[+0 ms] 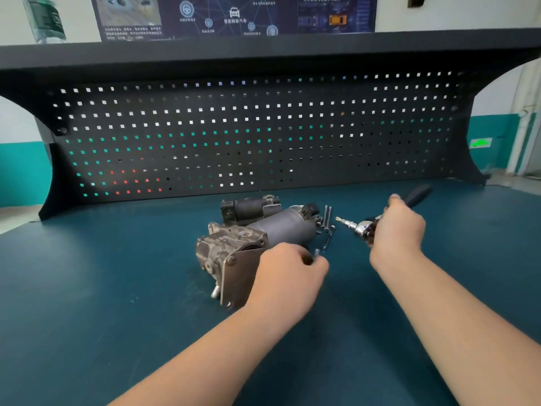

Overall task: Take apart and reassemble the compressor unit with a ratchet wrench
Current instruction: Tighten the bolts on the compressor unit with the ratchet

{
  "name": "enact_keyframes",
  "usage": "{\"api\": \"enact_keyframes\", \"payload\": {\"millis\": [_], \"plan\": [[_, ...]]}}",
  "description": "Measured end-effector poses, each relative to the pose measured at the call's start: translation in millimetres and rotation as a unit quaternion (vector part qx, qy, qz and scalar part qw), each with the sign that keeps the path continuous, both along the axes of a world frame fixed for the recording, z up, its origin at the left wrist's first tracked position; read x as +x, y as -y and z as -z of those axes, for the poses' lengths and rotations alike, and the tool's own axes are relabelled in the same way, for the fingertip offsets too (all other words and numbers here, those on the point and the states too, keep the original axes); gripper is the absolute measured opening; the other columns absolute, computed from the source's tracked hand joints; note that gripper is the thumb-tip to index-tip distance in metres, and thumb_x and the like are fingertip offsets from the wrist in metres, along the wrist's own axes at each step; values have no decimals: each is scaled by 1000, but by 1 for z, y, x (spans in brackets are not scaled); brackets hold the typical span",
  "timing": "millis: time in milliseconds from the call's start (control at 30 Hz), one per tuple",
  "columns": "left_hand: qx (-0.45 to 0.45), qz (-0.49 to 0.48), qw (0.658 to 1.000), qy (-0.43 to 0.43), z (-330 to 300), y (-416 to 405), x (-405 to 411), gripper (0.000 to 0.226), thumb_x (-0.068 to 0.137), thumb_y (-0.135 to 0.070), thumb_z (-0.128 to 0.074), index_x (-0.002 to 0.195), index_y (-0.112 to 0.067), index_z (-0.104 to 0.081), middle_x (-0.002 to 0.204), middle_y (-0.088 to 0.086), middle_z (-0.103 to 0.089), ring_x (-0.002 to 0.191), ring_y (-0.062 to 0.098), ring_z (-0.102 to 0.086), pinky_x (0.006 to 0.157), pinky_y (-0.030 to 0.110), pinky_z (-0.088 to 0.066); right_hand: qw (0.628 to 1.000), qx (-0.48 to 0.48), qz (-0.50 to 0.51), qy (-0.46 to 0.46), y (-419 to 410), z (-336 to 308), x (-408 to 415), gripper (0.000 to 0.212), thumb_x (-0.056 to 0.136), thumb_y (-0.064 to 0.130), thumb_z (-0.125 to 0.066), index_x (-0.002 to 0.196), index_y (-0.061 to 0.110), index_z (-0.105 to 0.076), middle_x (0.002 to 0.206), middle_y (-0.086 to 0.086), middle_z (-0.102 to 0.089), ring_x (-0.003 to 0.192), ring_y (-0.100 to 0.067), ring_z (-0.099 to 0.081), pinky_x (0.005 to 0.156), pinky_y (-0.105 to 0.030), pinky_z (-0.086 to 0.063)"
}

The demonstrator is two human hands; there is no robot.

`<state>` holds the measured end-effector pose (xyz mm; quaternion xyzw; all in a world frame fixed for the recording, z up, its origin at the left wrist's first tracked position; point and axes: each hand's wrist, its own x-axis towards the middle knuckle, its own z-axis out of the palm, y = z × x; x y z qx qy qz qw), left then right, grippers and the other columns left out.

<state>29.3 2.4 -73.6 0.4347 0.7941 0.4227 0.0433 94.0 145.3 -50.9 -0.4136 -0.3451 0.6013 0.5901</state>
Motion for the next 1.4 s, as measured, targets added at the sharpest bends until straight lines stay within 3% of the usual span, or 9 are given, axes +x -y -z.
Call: {"api": "enact_keyframes", "payload": {"millis": [67,167,267,733,967,1133,1267,1333,1400], "plan": [[-88,-9,982,-166,-6,-27,4,36,84,-30,-53,56,-9,-44,53,2,-46,54,21,-45,52,26,-32,998,-23,50,-1,-11,5,5,26,95,33,-45,79,13,-50,75,5,-51,67,-18,-49,63,-30,-40],[-140,0,960,-242,-14,-79,4,15,88,-20,-53,82,-7,-58,84,8,-57,80,30,-59,61,29,-39,992,-48,109,42,-23,14,9,34,97,32,-40,109,5,-57,95,-4,-59,86,-28,-54,79,-35,-43],[-195,-16,941,-276,-20,-122,-5,20,89,-6,-51,106,-3,-61,110,13,-60,101,31,-61,66,32,-41,987,-57,135,72,-32,23,9,38,98,33,-37,111,3,-57,110,-13,-64,92,-31,-57,79,-37,-44],[-306,-31,898,-313,-7,-166,-14,35,86,4,-46,119,-3,-57,120,11,-57,110,31,-56,71,33,-41,988,-90,107,72,-41,24,0,34,99,30,-35,109,5,-56,103,-12,-64,86,-31,-56,75,-37,-43],[-142,-35,950,-277,-4,-85,17,13,89,-17,-47,89,-14,-60,92,6,-62,89,28,-61,62,30,-39,992,-101,66,44,-33,20,-1,33,98,31,-37,106,7,-57,93,-7,-61,85,-33,-57,81,-42,-48],[74,-112,894,-427,-9,23,-6,19,79,-24,-58,90,-20,-73,88,-2,-68,89,27,-51,75,32,-46,997,-26,-71,26,5,15,-16,29,94,31,-47,69,17,-48,70,0,-55,65,-22,-55,70,-39,-48],[-81,-29,947,-309,-23,72,-56,85,74,-45,-70,145,-35,-26,147,-8,-25,132,11,-15,110,30,-19,978,7,-203,-50,41,8,-23,31,95,26,-52,67,14,-45,45,3,-45,35,-11,-43,36,-19,-36],[-154,60,953,-256,-26,85,-78,107,68,-48,-76,145,-44,-2,150,-23,-2,137,0,-3,111,23,-10,960,-1,-263,-95,56,4,-24,31,95,24,-53,68,14,-44,36,5,-37,28,-8,-34,33,-14,-29],[-168,106,952,-231,-24,88,-91,108,67,-41,-80,143,-46,-3,148,-28,2,140,0,-2,113,19,-8,941,1,-319,-112,69,0,-24,30,95,23,-55,69,14,-44,36,5,-35,30,-8,-33,33,-14,-30]]}}
